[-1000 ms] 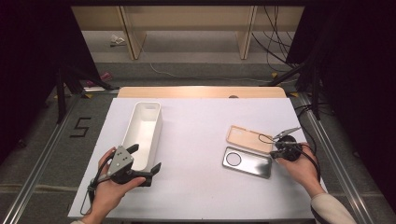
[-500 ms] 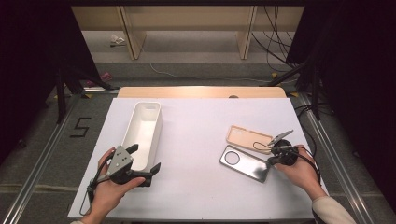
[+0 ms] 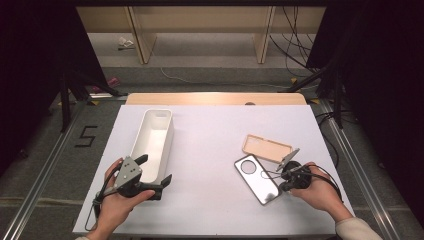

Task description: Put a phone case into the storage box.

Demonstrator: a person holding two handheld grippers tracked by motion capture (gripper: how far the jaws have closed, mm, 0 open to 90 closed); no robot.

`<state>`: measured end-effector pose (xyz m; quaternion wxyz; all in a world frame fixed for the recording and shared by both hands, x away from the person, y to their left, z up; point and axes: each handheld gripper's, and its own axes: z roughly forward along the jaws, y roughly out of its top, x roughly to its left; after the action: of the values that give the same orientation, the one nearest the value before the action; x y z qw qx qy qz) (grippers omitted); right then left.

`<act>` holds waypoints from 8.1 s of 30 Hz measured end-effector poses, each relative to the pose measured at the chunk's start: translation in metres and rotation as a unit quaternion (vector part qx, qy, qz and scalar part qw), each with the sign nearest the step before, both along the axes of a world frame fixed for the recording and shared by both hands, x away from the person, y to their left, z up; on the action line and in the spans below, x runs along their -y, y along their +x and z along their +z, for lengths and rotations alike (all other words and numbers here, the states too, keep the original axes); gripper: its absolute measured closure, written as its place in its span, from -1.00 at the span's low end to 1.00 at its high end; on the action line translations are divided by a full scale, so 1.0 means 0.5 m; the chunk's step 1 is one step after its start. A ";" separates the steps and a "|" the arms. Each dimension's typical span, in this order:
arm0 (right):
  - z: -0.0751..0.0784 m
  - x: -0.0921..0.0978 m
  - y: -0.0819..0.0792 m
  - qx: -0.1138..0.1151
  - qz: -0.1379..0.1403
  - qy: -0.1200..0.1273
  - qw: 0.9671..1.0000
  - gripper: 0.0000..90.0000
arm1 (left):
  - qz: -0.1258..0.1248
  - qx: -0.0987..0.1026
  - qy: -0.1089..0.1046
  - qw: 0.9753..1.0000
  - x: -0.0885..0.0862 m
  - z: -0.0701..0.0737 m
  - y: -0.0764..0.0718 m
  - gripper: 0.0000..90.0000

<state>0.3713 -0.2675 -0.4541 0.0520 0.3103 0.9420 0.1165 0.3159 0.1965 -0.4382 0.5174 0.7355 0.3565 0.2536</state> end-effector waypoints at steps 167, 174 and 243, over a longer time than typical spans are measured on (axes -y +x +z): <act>0.078 -0.244 -0.087 0.169 0.240 0.059 0.954 0.98 | -0.043 -0.017 0.009 0.999 0.112 0.081 0.096 -0.89; 0.079 -0.251 -0.090 0.174 0.244 0.060 0.952 0.98 | -0.050 -0.041 0.024 0.998 0.151 0.092 0.123 -0.87; 0.091 -0.296 -0.096 0.219 0.260 0.034 0.940 0.98 | 0.005 -0.258 0.009 0.966 0.303 0.117 0.273 0.59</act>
<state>0.3233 -0.1193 -0.4087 0.2139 0.0234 0.9507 0.2232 0.4525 0.0449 -0.3796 0.4001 0.7790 0.4789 0.0608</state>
